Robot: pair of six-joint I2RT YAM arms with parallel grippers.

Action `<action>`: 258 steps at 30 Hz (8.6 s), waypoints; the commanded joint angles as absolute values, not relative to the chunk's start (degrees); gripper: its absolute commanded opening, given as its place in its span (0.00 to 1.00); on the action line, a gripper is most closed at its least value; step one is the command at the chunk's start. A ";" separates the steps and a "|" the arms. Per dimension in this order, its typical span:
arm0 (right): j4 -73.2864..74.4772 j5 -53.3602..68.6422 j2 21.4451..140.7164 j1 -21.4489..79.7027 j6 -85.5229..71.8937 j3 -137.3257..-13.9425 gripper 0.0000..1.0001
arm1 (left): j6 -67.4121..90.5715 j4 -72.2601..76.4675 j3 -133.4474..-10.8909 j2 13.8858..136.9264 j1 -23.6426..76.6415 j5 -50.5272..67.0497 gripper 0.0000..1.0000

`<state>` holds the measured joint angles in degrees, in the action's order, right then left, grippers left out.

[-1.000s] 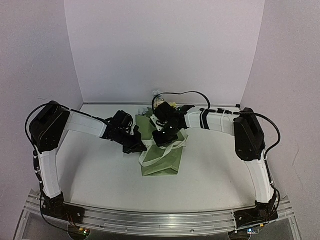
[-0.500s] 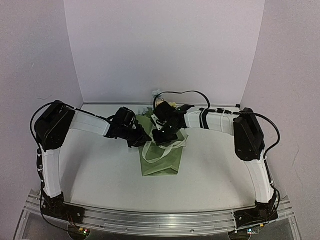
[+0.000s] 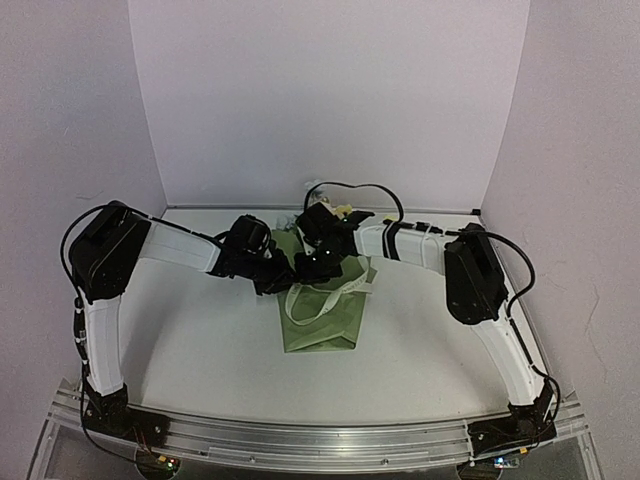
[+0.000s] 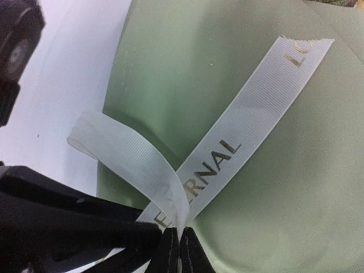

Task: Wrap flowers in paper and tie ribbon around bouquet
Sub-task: Cross the ribbon over the folded bouquet.

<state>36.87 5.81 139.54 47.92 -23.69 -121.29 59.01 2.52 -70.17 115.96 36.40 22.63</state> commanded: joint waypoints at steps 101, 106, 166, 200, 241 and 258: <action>16.08 3.55 111.86 34.81 -28.93 -81.89 0.61 | 30.71 -36.42 -110.15 128.06 40.63 -8.67 0.44; 16.08 3.86 111.58 34.82 -29.09 -81.67 0.61 | 31.76 -39.28 -111.66 131.07 40.61 -7.99 0.56; 17.28 3.74 118.41 33.51 -28.40 -87.92 0.64 | 31.93 -28.52 -97.76 121.80 36.55 -7.44 0.04; 18.10 4.02 120.84 32.96 -29.06 -89.17 0.10 | 36.85 -13.01 -82.66 115.59 31.47 -0.21 0.30; 17.37 4.54 117.92 32.96 -28.22 -86.02 0.12 | 34.72 -35.59 -102.03 131.58 33.09 -15.47 0.00; 17.03 -2.47 113.61 32.96 -31.57 -82.83 0.00 | 42.68 -19.79 -82.67 111.08 25.93 -17.48 0.00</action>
<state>17.73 2.37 118.00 33.12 -30.02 -84.25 39.38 -24.46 -86.14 114.66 27.91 -17.39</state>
